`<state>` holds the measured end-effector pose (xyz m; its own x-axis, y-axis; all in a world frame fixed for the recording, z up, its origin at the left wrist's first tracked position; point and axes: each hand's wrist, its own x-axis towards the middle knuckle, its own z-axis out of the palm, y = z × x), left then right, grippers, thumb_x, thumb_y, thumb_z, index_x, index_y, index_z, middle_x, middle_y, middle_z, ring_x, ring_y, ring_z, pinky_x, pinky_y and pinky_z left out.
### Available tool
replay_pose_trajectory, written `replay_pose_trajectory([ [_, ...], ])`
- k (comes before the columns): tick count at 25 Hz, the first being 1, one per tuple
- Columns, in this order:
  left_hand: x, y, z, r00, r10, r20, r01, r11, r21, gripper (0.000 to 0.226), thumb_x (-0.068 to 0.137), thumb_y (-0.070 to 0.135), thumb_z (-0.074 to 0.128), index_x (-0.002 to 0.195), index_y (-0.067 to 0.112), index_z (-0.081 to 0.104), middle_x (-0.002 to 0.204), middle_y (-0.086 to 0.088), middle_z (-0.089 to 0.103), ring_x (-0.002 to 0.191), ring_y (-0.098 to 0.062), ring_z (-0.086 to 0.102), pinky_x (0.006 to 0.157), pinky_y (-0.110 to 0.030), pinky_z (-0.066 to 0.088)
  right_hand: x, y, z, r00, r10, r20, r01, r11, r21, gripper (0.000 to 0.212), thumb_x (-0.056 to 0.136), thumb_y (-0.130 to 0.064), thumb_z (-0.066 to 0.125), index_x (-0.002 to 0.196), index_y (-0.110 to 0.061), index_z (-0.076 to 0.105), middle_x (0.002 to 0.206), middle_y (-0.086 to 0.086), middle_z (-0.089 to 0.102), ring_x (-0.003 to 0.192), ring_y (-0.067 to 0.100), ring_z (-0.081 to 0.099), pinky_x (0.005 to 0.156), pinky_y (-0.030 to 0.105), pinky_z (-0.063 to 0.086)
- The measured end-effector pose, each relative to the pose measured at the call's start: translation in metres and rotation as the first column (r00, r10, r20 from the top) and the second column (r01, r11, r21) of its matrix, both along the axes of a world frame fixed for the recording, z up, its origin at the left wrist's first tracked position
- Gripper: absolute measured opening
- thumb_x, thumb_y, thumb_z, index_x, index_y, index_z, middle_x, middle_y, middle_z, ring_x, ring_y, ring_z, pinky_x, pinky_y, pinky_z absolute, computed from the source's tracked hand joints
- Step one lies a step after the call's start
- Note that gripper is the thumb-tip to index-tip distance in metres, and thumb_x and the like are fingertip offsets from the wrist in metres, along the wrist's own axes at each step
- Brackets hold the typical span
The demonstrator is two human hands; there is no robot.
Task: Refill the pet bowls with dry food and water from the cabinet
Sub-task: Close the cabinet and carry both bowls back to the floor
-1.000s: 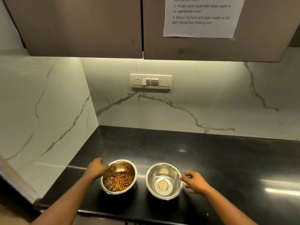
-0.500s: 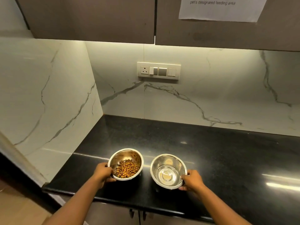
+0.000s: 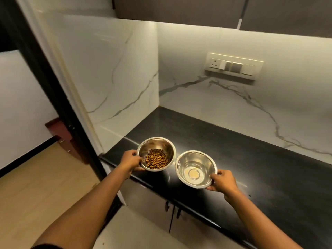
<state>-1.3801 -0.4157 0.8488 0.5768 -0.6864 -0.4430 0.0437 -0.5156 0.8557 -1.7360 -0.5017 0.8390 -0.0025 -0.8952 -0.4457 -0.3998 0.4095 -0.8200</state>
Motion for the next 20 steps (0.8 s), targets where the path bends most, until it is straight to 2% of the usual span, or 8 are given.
replay_pose_trajectory([
  [2,0.007,0.033,0.005,0.995,0.097,-0.003,-0.097,0.995,-0.027,0.033,0.088,-0.015,0.061,0.109,0.009,0.069,0.096,-0.02,0.073,0.06,-0.027,0.078,0.049,-0.036,0.064,0.019,-0.001,0.005,0.994,0.11,0.009,-0.109,0.994,-0.016,0.018,0.093,0.009,0.056,0.095,0.004,0.074,0.095,0.035,0.077,0.076,0.044,0.081,0.058,0.042,0.068],
  [4,0.011,0.063,0.009,0.984,0.179,-0.023,-0.179,0.983,-0.04,0.034,0.089,-0.015,0.06,0.113,0.008,0.068,0.101,-0.021,0.073,0.066,-0.033,0.08,0.053,-0.04,0.066,0.038,-0.001,0.008,0.982,0.186,0.014,-0.186,0.982,-0.031,0.018,0.093,0.009,0.057,0.099,0.005,0.074,0.088,0.032,0.077,0.07,0.04,0.081,0.057,0.04,0.068],
  [8,0.021,0.142,0.01,0.921,0.385,-0.062,-0.389,0.917,-0.083,0.03,0.091,-0.017,0.057,0.102,0.01,0.066,0.103,-0.02,0.071,0.073,-0.034,0.077,0.047,-0.035,0.063,0.085,0.024,0.002,0.927,0.374,0.043,-0.373,0.927,-0.032,0.017,0.095,0.007,0.061,0.107,0.002,0.072,0.094,0.029,0.077,0.074,0.04,0.082,0.067,0.049,0.069],
  [10,0.032,0.18,0.009,0.875,0.474,-0.098,-0.482,0.871,-0.095,0.031,0.089,-0.018,0.058,0.108,0.005,0.068,0.109,-0.023,0.071,0.078,-0.036,0.078,0.053,-0.042,0.066,0.111,0.043,0.001,0.895,0.445,0.036,-0.444,0.895,-0.032,0.015,0.095,0.007,0.061,0.104,0.001,0.072,0.096,0.03,0.077,0.076,0.041,0.082,0.067,0.05,0.07],
  [12,0.049,0.219,0.008,0.83,0.546,-0.114,-0.556,0.826,-0.093,0.035,0.088,-0.019,0.058,0.117,-0.001,0.068,0.111,-0.023,0.07,0.082,-0.04,0.077,0.055,-0.046,0.067,0.14,0.066,0.001,0.862,0.507,0.016,-0.506,0.862,-0.036,0.015,0.095,0.007,0.061,0.095,-0.001,0.072,0.094,0.03,0.076,0.077,0.043,0.081,0.06,0.044,0.069],
  [14,0.069,0.259,0.004,0.777,0.617,-0.123,-0.628,0.773,-0.092,0.038,0.088,-0.019,0.058,0.122,-0.002,0.065,0.11,-0.022,0.068,0.081,-0.042,0.076,0.052,-0.045,0.066,0.174,0.091,0.003,0.824,0.566,0.013,-0.565,0.824,-0.034,0.015,0.096,0.01,0.059,0.091,0.001,0.07,0.083,0.026,0.072,0.067,0.039,0.075,0.045,0.033,0.063],
  [16,0.09,0.295,0.001,0.728,0.671,-0.137,-0.684,0.722,-0.098,0.039,0.088,-0.02,0.059,0.123,-0.003,0.064,0.108,-0.022,0.067,0.079,-0.043,0.075,0.051,-0.046,0.066,0.212,0.113,0.0,0.78,0.625,0.019,-0.625,0.781,-0.007,0.016,0.097,0.011,0.058,0.089,0.004,0.069,0.073,0.022,0.065,0.058,0.031,0.07,0.04,0.029,0.059],
  [20,0.142,0.36,-0.007,0.626,0.762,-0.164,-0.779,0.62,-0.096,0.038,0.087,-0.021,0.059,0.12,-0.002,0.064,0.097,-0.018,0.067,0.075,-0.042,0.074,0.051,-0.046,0.066,0.295,0.15,-0.013,0.722,0.692,0.032,-0.692,0.722,0.011,0.01,0.097,0.007,0.062,0.092,0.007,0.07,0.073,0.022,0.064,0.055,0.026,0.07,0.05,0.036,0.064],
])
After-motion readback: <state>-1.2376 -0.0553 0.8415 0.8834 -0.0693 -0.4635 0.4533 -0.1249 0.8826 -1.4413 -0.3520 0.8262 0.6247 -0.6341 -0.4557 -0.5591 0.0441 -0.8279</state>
